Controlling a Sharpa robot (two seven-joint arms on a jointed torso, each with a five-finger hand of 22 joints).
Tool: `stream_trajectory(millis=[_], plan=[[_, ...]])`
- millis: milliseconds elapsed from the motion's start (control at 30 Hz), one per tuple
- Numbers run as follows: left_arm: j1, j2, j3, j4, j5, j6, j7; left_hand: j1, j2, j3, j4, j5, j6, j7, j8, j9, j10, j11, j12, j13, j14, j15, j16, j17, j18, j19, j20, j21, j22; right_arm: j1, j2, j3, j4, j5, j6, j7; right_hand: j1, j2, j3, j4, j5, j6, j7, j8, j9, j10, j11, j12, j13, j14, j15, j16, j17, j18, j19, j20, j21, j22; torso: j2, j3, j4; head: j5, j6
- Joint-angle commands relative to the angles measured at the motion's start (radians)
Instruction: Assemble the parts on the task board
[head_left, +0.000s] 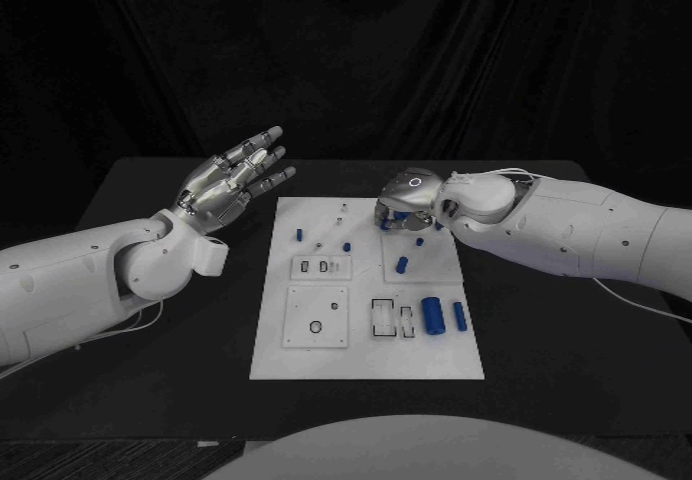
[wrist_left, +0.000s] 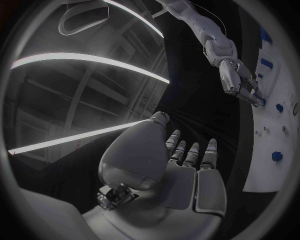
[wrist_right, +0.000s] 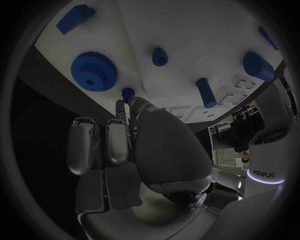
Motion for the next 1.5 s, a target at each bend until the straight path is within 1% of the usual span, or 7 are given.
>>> stream_trajectory(millis=[33,300,467,633,867,1100,1500], plan=[[0.002,0.003,0.001,-0.001,0.000,0.025,0.020,0.003,-0.005,-0.001,-0.004,0.006,0.000,0.007,-0.001,0.000,-0.003,0.003,-0.004,-0.001,0.000,-0.006,-0.004,-0.001,0.009,-0.007,-0.002,-0.006,-0.001,-0.007,0.000,-0.001,-0.006,-0.005,-0.009,0.020,-0.001,-0.007,0.009,-0.001,-0.005,0.000,0.001,0.006,0.002,0.006,0.001,0.007,0.001,0.031,-0.006,-0.004,0.003,-0.001,-0.006,-0.001,-0.006,0.002,0.000,0.0002,0.0004,-0.001,0.000],[0.002,0.006,0.001,-0.006,0.000,0.032,0.011,0.006,-0.002,0.002,-0.007,0.009,0.002,0.009,-0.001,0.000,-0.003,0.005,-0.005,-0.001,0.000,-0.005,-0.004,-0.001,0.009,-0.008,-0.001,-0.006,-0.001,-0.008,0.004,-0.001,-0.015,0.001,-0.016,0.029,0.002,-0.006,0.027,-0.016,-0.002,0.004,0.012,0.010,0.016,0.025,-0.006,0.020,0.005,0.033,-0.008,0.001,0.015,-0.002,-0.007,-0.002,-0.007,0.004,0.000,-0.0005,0.0009,-0.002,0.000],[0.002,0.005,0.001,-0.006,0.000,0.033,0.006,0.008,0.000,0.004,-0.010,0.011,0.005,0.010,0.000,0.001,-0.002,0.007,-0.003,-0.001,0.001,-0.005,-0.004,-0.001,0.009,-0.008,-0.001,-0.006,-0.001,-0.009,0.002,-0.001,-0.017,0.032,-0.034,0.038,0.007,-0.002,0.044,-0.037,0.001,0.026,0.048,0.026,0.038,0.044,-0.019,0.036,0.012,0.032,-0.015,0.002,0.018,-0.001,-0.009,-0.008,-0.009,0.006,0.000,-0.0008,-0.0003,0.003,0.000],[0.002,0.002,0.001,-0.005,0.000,0.030,0.001,0.011,0.003,0.008,-0.013,0.012,0.010,0.013,0.001,0.001,-0.001,0.010,-0.001,0.000,0.001,-0.004,-0.003,0.000,0.010,-0.007,0.000,-0.006,0.000,-0.008,-0.005,-0.001,-0.013,0.049,-0.051,0.044,0.009,-0.001,0.052,-0.051,0.000,0.039,0.062,0.035,0.051,0.056,-0.014,0.045,0.016,0.032,-0.013,0.003,0.021,-0.002,-0.010,-0.008,-0.009,0.008,-0.001,-0.0004,0.0003,0.008,0.000],[0.002,-0.001,0.001,-0.003,0.000,0.026,-0.005,0.015,0.006,0.012,-0.019,0.014,0.020,0.019,0.004,0.003,0.001,0.017,0.004,0.001,0.003,-0.001,-0.001,0.001,0.010,-0.006,0.001,-0.005,0.000,0.015,-0.028,-0.001,0.024,0.062,-0.068,0.047,0.009,-0.001,0.055,-0.058,-0.001,0.046,0.067,0.039,0.057,0.064,-0.011,0.050,0.018,0.033,-0.011,0.006,0.029,-0.003,-0.009,-0.006,-0.008,0.011,-0.001,-0.0011,0.0002,0.014,0.000],[0.002,-0.003,0.001,0.001,0.000,0.021,-0.009,0.018,0.007,0.015,-0.024,0.016,0.029,0.023,0.006,0.004,0.003,0.021,0.008,0.002,0.004,0.002,0.000,0.002,0.011,-0.005,0.002,-0.005,0.000,0.061,-0.053,-0.001,0.080,0.066,-0.065,0.041,0.004,-0.001,0.056,-0.059,-0.009,0.051,0.070,0.042,0.063,0.069,-0.009,0.054,0.019,0.034,-0.008,0.008,0.033,-0.003,-0.008,-0.004,-0.007,0.014,-0.001,-0.0027,0.0018,0.015,0.000],[0.002,-0.012,0.001,0.032,0.000,0.008,-0.007,0.020,0.007,0.021,-0.032,0.020,0.040,0.032,0.009,0.005,0.005,0.032,0.013,0.003,0.006,0.013,0.002,0.002,0.010,-0.003,0.009,-0.004,0.001,0.095,-0.035,-0.001,0.089,0.066,-0.051,0.037,0.003,-0.001,0.058,-0.064,-0.012,0.049,0.070,0.041,0.067,0.073,-0.009,0.056,0.021,0.034,-0.006,0.008,0.035,-0.003,-0.009,-0.002,-0.009,0.013,0.001,-0.0037,0.0039,0.011,0.000]])
